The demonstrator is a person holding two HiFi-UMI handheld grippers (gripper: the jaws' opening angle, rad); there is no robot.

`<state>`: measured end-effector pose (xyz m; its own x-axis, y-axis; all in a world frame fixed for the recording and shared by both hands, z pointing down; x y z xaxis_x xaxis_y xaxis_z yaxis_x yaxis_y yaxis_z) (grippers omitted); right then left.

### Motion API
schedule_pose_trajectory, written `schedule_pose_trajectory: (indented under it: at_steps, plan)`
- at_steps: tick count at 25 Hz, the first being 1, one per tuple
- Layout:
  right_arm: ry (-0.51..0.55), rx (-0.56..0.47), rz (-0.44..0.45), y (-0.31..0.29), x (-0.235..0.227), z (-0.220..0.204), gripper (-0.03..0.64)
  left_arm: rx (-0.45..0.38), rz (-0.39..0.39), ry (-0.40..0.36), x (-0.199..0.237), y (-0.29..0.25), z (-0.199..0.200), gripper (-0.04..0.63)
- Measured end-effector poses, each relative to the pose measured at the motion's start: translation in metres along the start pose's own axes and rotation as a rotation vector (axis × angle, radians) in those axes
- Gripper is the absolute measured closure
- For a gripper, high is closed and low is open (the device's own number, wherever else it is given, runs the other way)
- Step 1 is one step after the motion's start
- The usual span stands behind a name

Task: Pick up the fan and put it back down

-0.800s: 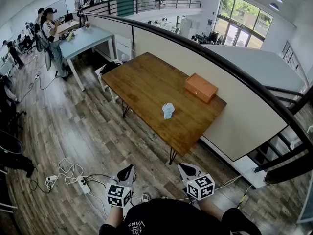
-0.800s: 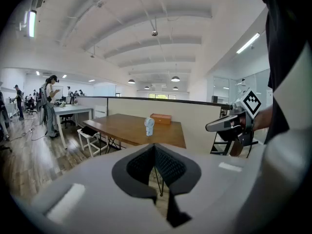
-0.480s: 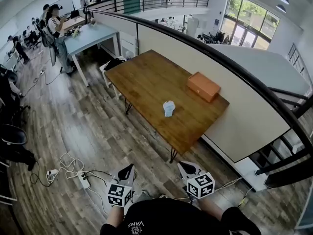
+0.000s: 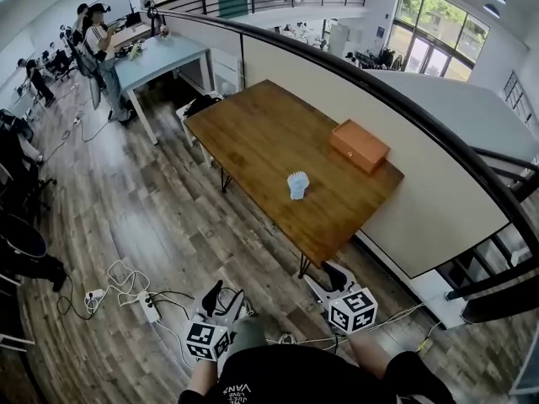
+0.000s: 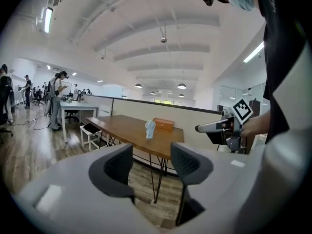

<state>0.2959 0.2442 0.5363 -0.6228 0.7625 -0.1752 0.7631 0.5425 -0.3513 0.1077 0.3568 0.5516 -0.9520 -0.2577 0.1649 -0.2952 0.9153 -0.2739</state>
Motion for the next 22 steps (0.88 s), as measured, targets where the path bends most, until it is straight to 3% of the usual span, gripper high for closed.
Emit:
schedule_pose_trajectory:
  at_steps: [17,22]
  plan:
    - [0.026,0.042,-0.26,-0.135,-0.054,0.06,0.405,0.018,-0.137,-0.069,0.169,-0.064,0.052,0.365]
    - [0.101,0.088,-0.301,-0.161,-0.069,0.069,0.393,0.045,-0.2,-0.091,0.198,-0.078,0.061,0.365]
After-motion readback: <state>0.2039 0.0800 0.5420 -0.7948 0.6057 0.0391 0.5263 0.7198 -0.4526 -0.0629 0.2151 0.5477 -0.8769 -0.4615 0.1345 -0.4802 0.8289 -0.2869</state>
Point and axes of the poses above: the fingertips, and each gripper's own axes: y backward along the fingers, x to its left, z out of its top, the point moved 1 cm from there along y, backward along the fingers, and after that the axes turned 6 degrees about -z, right-handed, at the moved point
